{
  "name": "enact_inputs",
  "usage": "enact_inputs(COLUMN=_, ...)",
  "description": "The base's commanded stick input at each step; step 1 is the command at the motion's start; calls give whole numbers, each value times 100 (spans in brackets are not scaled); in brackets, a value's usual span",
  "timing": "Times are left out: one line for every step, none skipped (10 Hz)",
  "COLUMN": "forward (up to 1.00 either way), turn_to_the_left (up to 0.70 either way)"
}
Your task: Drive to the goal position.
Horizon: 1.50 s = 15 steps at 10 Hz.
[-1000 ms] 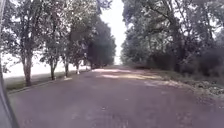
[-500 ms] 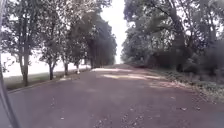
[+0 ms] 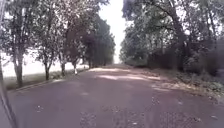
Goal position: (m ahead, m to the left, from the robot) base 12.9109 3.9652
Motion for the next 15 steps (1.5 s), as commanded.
enact_inputs(forward=70, turn_to_the_left=0)
enact_inputs(forward=70, turn_to_the_left=0)
enact_inputs(forward=70, turn_to_the_left=0)
enact_inputs(forward=70, turn_to_the_left=0)
enact_inputs(forward=70, turn_to_the_left=0)
enact_inputs(forward=70, turn_to_the_left=0)
enact_inputs(forward=70, turn_to_the_left=0)
enact_inputs(forward=70, turn_to_the_left=0)
enact_inputs(forward=70, turn_to_the_left=0)
enact_inputs(forward=70, turn_to_the_left=0)
enact_inputs(forward=70, turn_to_the_left=0)
enact_inputs(forward=70, turn_to_the_left=0)
enact_inputs(forward=70, turn_to_the_left=0)
enact_inputs(forward=70, turn_to_the_left=0)
enact_inputs(forward=70, turn_to_the_left=0)
